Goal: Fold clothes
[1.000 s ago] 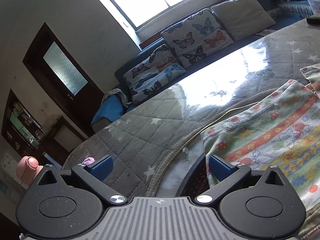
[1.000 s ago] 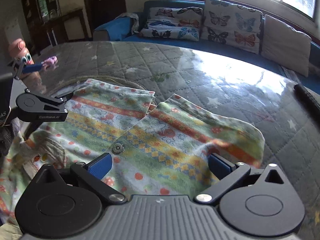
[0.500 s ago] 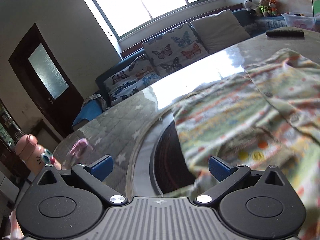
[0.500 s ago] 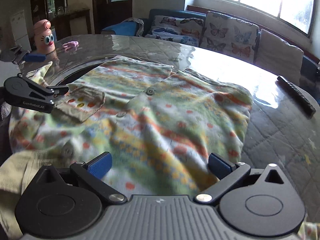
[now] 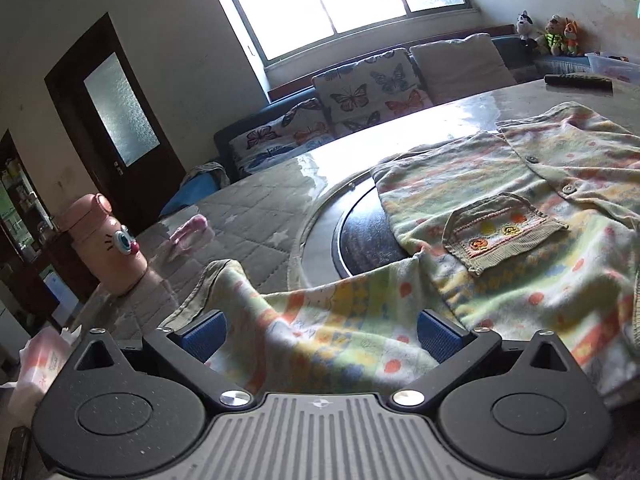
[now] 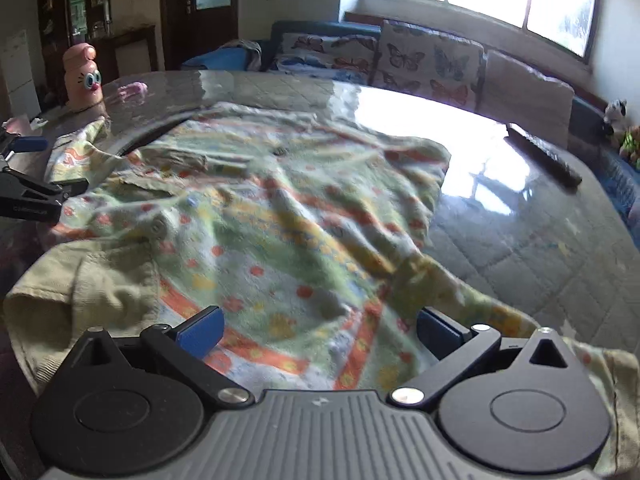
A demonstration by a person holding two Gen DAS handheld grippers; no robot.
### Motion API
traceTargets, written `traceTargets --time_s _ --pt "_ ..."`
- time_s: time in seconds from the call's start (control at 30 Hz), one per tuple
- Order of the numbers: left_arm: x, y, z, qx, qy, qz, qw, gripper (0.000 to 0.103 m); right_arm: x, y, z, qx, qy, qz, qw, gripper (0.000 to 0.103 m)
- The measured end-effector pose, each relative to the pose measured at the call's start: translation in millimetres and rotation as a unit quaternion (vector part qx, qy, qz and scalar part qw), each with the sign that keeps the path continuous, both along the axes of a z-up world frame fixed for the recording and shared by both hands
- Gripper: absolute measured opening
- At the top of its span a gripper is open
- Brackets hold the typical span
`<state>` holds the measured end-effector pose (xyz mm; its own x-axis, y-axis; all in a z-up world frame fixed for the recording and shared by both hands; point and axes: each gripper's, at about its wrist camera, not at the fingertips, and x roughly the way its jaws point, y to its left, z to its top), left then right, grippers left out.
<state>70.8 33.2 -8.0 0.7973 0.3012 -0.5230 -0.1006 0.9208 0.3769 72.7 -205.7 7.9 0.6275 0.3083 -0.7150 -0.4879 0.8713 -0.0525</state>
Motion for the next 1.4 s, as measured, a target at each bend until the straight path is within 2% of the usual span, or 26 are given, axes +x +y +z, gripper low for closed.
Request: traceTargets --time_s 0.13,0.23,0.33,0.37,0.6,0.7,0.83,1.1,1.4 --pt "-6 -5 5 -0.002 -0.006 -0.014 0.9999 0.103 -6 26 10 0.034 -0.015 0.021 0.999 0.103" --pt "-9 -8 2 0.008 -0.003 -0.022 0.9997 0.103 -5 45 2 0.04 -0.009 0.035 0.999 0.103" --pt "-16 -4 -2 0.015 -0.002 -0.022 0.9996 0.103 -8 52 -11 0.022 0.005 0.038 0.999 0.103" --pt "-19 -1 -2 0.017 -0.003 -0.02 0.9996 0.103 -14 47 -13 0.032 0.001 0.041 0.999 0.103" --pt "-30 24 9 -0.022 -0.004 -0.001 0.9998 0.103 -24 34 -7 0.01 0.009 0.035 0.999 0.103" --pt "-22 42 19 -0.023 -0.022 0.031 0.999 0.103 -22 40 -5 0.01 0.002 0.038 0.999 0.103" --pt "-2 81 26 -0.032 -0.038 0.107 0.9931 0.103 -18 45 -7 0.01 0.005 0.037 0.999 0.103" --pt "35 152 9 -0.055 0.007 0.203 0.9775 0.103 -18 41 -10 0.017 0.012 0.031 0.999 0.103" --pt "5 172 7 -0.031 0.01 0.256 0.9662 0.103 -18 42 -10 0.016 0.012 0.035 0.999 0.103"
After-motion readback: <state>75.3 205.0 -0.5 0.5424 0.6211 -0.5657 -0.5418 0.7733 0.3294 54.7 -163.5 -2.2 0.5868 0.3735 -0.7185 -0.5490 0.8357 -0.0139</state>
